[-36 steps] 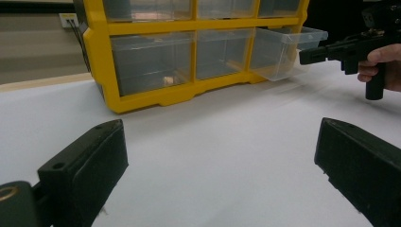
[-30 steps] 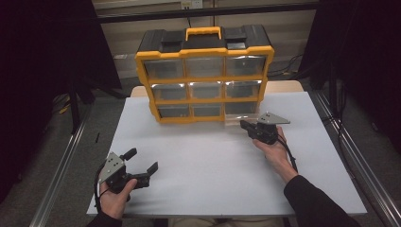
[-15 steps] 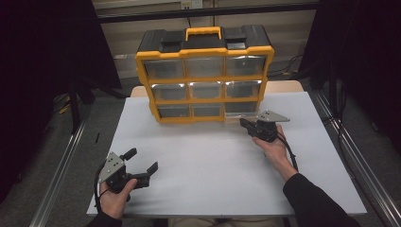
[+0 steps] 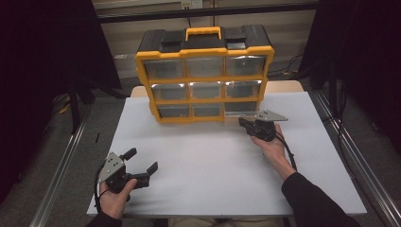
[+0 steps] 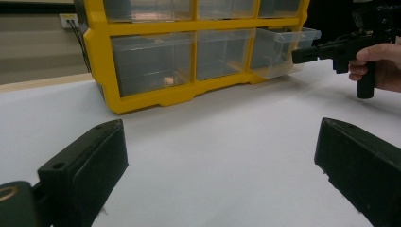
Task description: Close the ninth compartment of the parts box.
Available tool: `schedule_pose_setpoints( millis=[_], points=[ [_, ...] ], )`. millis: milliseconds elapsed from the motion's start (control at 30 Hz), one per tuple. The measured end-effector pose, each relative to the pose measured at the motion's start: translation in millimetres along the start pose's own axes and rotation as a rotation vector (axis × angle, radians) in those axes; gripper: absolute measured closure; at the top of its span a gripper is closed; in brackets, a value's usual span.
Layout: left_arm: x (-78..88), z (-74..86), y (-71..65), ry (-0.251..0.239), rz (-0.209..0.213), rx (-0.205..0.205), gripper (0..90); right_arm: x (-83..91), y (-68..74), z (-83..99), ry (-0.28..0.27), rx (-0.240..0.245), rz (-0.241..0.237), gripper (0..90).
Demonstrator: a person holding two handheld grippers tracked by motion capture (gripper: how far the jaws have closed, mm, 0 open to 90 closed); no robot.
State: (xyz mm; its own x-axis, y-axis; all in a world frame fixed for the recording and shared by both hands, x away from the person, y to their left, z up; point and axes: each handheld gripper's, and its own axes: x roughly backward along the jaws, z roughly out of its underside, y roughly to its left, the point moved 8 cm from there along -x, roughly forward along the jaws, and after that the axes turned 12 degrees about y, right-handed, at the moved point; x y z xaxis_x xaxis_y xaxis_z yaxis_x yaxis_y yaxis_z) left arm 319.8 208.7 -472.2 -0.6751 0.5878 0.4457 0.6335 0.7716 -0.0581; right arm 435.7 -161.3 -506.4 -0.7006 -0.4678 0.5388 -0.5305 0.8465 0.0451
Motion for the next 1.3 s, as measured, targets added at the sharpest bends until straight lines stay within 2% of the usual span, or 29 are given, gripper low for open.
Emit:
schedule_pose_setpoints(
  millis=[300,667,1100,1133,1300],
  points=[
    [0.2,0.3,-0.1,0.005,-0.001,-0.006,3.1,0.9,-4.4,-3.0,-0.017,-0.002,0.014,90.0],
    [0.3,0.0,0.1,0.001,0.000,-0.005,3.1,-3.3,-5.5,-3.3,0.001,0.006,0.018,90.0],
    [0.1,0.1,0.2,0.000,0.000,-0.001,3.1,-9.0,-9.1,-8.4,0.000,0.004,0.026,90.0],
    [0.1,0.0,0.3,-0.001,0.000,-0.001,3.1,-9.2,-9.0,-9.1,-0.003,-0.006,0.026,90.0],
    [0.0,0.2,0.0,0.003,0.001,-0.004,3.1,-8.3,-10.1,-11.2,-0.008,0.003,0.028,90.0]
  ],
)
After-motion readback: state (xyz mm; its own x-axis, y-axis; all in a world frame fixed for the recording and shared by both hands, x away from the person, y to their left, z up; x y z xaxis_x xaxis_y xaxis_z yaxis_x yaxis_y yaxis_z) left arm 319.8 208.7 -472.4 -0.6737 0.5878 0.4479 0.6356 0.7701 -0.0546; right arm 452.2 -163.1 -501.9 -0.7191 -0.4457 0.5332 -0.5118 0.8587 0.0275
